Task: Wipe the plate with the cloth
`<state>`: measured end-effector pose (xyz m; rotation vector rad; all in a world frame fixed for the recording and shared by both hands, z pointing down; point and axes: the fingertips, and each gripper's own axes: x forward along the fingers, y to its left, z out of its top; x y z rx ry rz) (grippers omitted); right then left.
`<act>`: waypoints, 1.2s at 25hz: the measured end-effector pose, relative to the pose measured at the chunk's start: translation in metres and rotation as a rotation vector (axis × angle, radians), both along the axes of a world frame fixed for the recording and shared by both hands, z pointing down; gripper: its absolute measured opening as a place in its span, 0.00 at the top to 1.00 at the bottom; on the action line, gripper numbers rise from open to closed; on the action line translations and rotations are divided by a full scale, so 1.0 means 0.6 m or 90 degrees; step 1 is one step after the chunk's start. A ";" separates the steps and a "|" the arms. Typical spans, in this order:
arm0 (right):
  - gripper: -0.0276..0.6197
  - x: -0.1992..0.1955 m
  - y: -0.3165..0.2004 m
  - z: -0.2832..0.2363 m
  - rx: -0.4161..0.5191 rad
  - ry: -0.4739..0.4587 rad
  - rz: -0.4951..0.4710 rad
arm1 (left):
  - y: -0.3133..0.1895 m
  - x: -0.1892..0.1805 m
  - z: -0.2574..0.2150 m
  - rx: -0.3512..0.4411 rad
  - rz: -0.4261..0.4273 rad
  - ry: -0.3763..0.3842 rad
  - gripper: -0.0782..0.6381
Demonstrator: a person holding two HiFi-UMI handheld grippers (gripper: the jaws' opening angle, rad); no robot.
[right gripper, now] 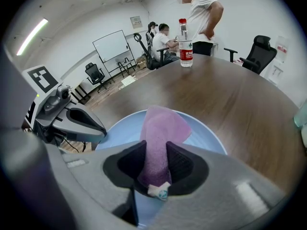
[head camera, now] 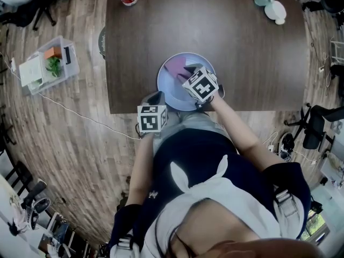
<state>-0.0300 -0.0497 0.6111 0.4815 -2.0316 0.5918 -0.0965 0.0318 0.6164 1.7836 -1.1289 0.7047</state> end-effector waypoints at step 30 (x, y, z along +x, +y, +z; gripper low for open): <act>0.77 0.097 -0.014 0.009 -0.027 0.027 0.108 | -0.007 0.001 0.002 -0.004 -0.012 -0.020 0.88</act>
